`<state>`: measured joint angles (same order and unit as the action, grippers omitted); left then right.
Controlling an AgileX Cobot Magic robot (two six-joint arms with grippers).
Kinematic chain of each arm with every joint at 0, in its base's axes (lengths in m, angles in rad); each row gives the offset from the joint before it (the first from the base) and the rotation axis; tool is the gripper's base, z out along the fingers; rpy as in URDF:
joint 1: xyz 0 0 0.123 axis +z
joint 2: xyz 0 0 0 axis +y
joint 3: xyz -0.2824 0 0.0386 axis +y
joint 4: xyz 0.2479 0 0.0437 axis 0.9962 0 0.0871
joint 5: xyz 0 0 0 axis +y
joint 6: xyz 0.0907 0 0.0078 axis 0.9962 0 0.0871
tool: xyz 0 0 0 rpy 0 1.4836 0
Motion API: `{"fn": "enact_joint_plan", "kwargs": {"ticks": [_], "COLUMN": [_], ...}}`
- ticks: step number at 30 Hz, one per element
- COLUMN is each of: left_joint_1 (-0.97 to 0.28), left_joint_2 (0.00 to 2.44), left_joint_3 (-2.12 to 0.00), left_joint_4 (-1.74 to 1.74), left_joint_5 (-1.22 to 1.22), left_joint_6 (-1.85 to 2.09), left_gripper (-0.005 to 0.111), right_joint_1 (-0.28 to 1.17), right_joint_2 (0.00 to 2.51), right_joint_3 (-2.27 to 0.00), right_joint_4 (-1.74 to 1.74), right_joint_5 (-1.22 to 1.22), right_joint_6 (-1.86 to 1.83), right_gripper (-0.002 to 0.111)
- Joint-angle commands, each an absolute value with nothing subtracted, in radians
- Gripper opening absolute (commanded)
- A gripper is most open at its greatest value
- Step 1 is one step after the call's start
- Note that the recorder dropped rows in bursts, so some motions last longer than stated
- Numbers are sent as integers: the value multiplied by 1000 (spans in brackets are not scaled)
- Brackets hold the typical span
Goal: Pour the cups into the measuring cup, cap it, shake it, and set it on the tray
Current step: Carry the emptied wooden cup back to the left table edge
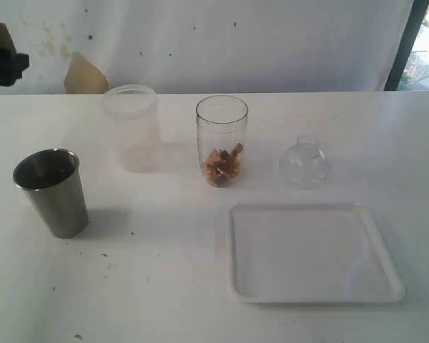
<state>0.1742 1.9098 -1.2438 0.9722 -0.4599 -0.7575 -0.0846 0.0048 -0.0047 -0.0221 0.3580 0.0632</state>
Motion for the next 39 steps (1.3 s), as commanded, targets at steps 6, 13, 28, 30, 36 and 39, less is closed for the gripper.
{"fn": "enact_joint_plan", "kwargs": {"ticks": [6,13,28,30,36,39], "left_joint_1": [234,267,289,289,289,289], "left_joint_2": [2127,2303,2401,2401,2396,2386], "left_joint_3": [-1181,-1232,-1242,-1244,-1246,-1244], "left_joint_4": [499,477,500,496,478,487], "left_joint_5": [-875,-854,-915,-915,-913,-910], "left_joint_6": [-261,-252,-179,-179,-184,-208], "left_gripper": [0,0,45,72,105,105], "right_joint_1": [-82,-82,-82,-82,-82,-82], "right_joint_2": [0,0,0,0,0,0], "right_joint_3": [0,0,0,0,0,0], "right_joint_4": [-26,-26,-26,-26,-26,-26], "right_joint_5": [350,350,350,350,350,350], "right_joint_6": [65,65,65,65,65,65], "right_gripper": [0,0,0,0,0,0]}}
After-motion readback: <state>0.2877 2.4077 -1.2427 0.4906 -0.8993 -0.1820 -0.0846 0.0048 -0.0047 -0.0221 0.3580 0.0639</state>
